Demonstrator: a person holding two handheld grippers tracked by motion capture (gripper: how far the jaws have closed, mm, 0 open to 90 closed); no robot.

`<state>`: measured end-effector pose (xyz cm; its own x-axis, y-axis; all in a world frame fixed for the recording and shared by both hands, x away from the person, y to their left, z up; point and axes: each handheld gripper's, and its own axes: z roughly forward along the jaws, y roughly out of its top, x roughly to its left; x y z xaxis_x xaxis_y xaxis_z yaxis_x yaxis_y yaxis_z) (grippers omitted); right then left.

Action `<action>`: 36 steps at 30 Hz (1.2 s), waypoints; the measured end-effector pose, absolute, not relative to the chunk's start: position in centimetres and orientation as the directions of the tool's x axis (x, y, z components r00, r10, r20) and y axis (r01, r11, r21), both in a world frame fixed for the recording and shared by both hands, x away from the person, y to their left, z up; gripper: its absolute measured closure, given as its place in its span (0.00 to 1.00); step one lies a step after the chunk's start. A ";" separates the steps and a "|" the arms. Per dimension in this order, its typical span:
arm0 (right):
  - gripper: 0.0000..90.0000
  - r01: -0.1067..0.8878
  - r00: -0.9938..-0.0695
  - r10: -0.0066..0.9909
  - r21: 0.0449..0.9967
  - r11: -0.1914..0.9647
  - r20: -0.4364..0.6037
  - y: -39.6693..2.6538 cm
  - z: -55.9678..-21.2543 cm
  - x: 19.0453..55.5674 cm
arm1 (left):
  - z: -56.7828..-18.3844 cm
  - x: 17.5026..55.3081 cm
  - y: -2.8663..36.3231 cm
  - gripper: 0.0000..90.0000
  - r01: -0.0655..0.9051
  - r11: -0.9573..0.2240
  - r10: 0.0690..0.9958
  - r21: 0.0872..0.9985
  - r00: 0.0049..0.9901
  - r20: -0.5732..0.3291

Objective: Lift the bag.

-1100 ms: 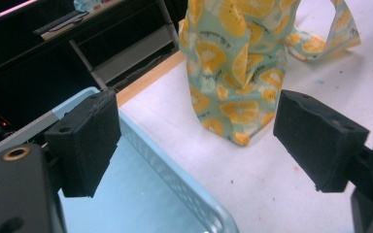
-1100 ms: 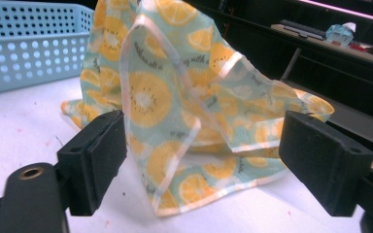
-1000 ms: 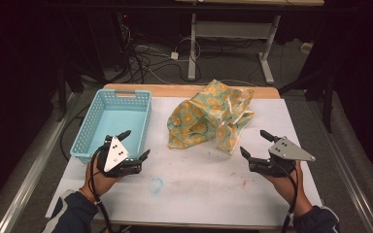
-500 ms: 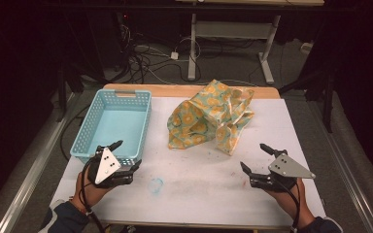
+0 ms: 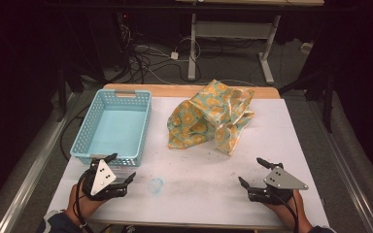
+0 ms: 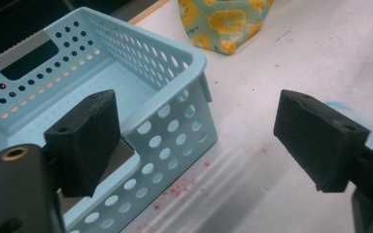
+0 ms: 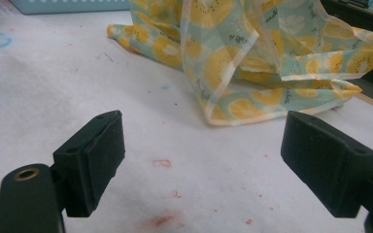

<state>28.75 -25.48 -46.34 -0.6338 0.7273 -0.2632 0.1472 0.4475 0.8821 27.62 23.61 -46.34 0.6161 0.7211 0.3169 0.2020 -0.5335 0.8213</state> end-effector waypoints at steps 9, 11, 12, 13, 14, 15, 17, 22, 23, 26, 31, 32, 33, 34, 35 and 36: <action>0.18 0.126 -0.631 0.728 0.890 0.439 -0.269 -25.3 -45.9 28.6 | -46.3 27.2 23.7 0.18 0.200 -0.534 0.718 0.822 0.621 0.315; 0.18 0.119 -0.631 0.725 0.889 0.443 -0.276 -25.3 -45.8 28.5 | -46.2 27.1 23.7 0.18 0.193 -0.533 0.717 0.824 0.620 0.318; 0.18 0.119 -0.630 0.726 0.890 0.441 -0.275 -25.3 -45.8 28.4 | -46.1 27.0 23.7 0.18 0.190 -0.536 0.715 0.823 0.621 0.322; 0.18 0.118 -0.629 0.726 0.889 0.443 -0.279 -25.3 -45.7 28.4 | -46.1 27.0 23.6 0.18 0.186 -0.537 0.713 0.822 0.621 0.325; 0.18 0.118 -0.628 0.726 0.888 0.444 -0.279 -25.3 -45.7 28.3 | -46.1 27.0 23.6 0.18 0.184 -0.538 0.712 0.822 0.622 0.327; 0.18 0.115 -0.629 0.725 0.889 0.444 -0.281 -25.3 -45.6 28.3 | -46.1 27.0 23.6 0.18 0.184 -0.540 0.710 0.821 0.623 0.328; 0.18 0.107 -0.630 0.723 0.890 0.442 -0.283 -25.3 -45.5 28.3 | -46.1 27.0 23.5 0.18 0.183 -0.544 0.708 0.819 0.624 0.331; 0.18 0.108 -0.633 0.721 0.891 0.441 -0.280 -25.2 -45.5 28.4 | -46.1 26.9 23.5 0.18 0.185 -0.543 0.710 0.819 0.622 0.330; 0.18 0.110 -0.635 0.720 0.890 0.443 -0.281 -25.2 -45.6 28.4 | -46.1 26.9 23.5 0.18 0.185 -0.543 0.710 0.819 0.622 0.330; 0.18 0.103 -0.638 0.715 0.888 0.448 -0.286 -25.2 -45.6 28.3 | -46.0 27.0 23.4 0.18 0.181 -0.543 0.708 0.820 0.624 0.331; 0.18 0.106 -0.630 0.723 0.891 0.441 -0.283 -25.4 -45.5 28.3 | -46.1 27.0 23.3 0.18 0.183 -0.550 0.703 0.815 0.629 0.333; 0.18 0.107 -0.630 0.724 0.892 0.439 -0.281 -25.4 -45.5 28.2 | -46.1 27.0 23.2 0.18 0.183 -0.551 0.702 0.814 0.630 0.333; 0.18 0.107 -0.630 0.724 0.892 0.439 -0.280 -25.4 -45.5 28.2 | -46.1 27.0 23.2 0.18 0.183 -0.552 0.701 0.814 0.630 0.334; 0.18 0.105 -0.631 0.722 0.890 0.443 -0.285 -25.4 -45.5 28.3 | -46.1 27.0 23.2 0.18 0.182 -0.553 0.701 0.813 0.629 0.336; 0.18 0.102 -0.633 0.719 0.889 0.445 -0.287 -25.3 -45.5 28.3 | -46.0 26.9 23.2 0.18 0.181 -0.553 0.701 0.813 0.629 0.337; 0.18 0.101 -0.634 0.718 0.890 0.444 -0.286 -25.3 -45.5 28.3 | -46.0 26.9 23.2 0.18 0.180 -0.553 0.701 0.814 0.628 0.338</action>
<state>28.26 -25.35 -45.51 -0.6340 0.7184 -0.2861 0.1010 0.4438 0.8904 26.93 23.23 -46.00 0.6275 0.7015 0.3379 0.1798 -0.5528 0.8137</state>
